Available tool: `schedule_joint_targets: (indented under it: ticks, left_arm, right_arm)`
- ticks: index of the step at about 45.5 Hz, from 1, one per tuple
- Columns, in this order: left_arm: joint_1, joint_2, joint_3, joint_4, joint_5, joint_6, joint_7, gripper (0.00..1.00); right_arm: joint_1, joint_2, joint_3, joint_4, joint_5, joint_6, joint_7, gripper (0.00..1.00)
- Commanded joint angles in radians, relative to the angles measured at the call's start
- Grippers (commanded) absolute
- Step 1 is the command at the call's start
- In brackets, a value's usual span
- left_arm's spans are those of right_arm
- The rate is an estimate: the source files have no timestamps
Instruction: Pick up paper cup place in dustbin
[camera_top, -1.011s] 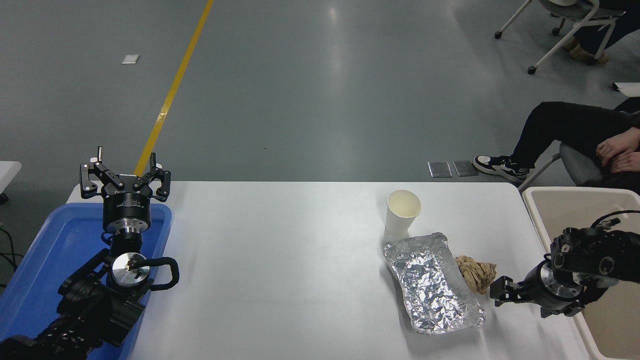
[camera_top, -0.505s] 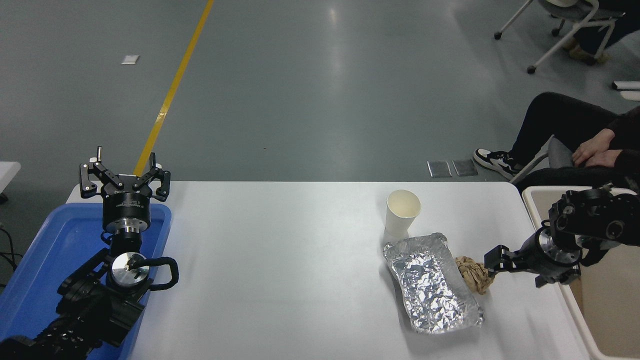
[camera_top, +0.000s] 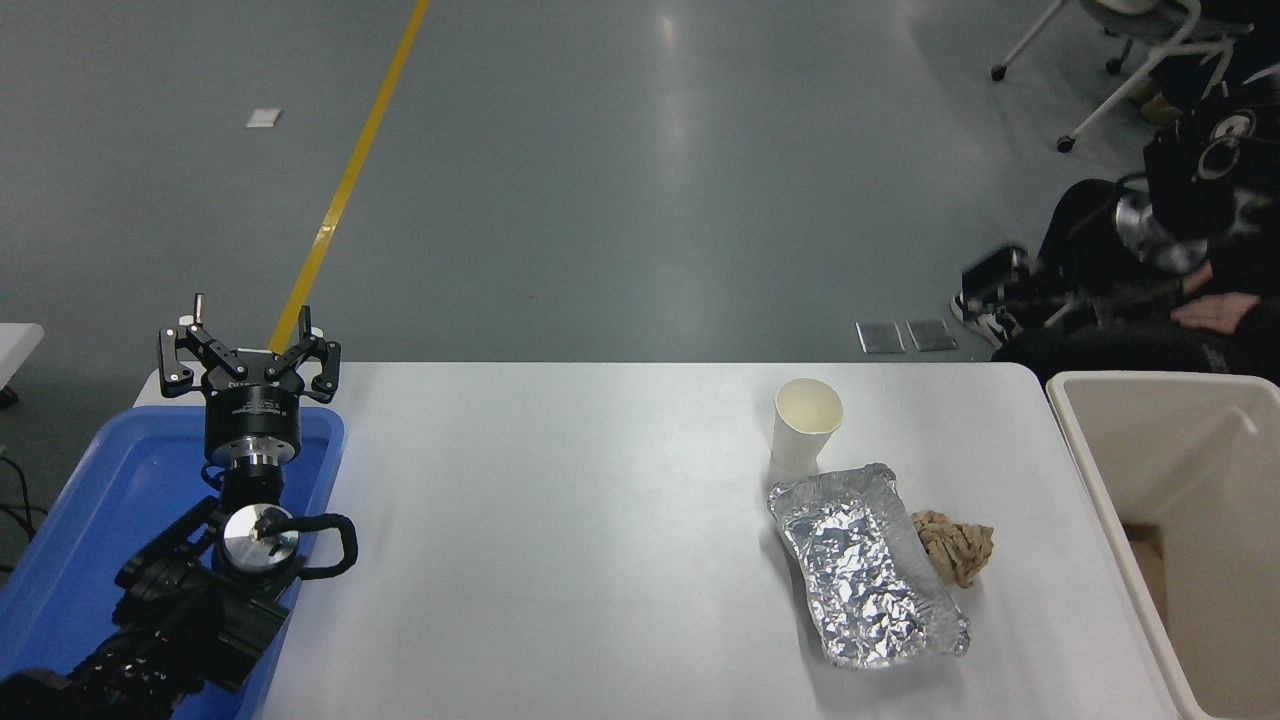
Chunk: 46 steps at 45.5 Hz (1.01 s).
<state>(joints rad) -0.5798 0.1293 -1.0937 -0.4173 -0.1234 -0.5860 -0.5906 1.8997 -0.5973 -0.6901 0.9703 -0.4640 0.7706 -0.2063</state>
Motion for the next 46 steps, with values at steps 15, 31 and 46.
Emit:
schedule_joint_targets:
  ticks: [15,31,46]
  left_arm:
    - [0.0,0.003,0.0,0.0,0.001,0.0,0.0,0.99]
    - [0.0,0.003,0.0,0.0,0.001,0.0,0.002,0.99]
    - [0.0,0.003,0.0,0.0,0.002,0.0,0.002,0.99]
  right_arm:
    - [0.473,0.135,-0.347,0.292,0.304,0.015,-0.021,1.0]
    - [0.414,0.405,-0.345,0.364,0.424,0.015,-0.019,1.0]
    - [0.199,0.432,-0.29,0.318,0.409,0.015,-0.021,1.0]
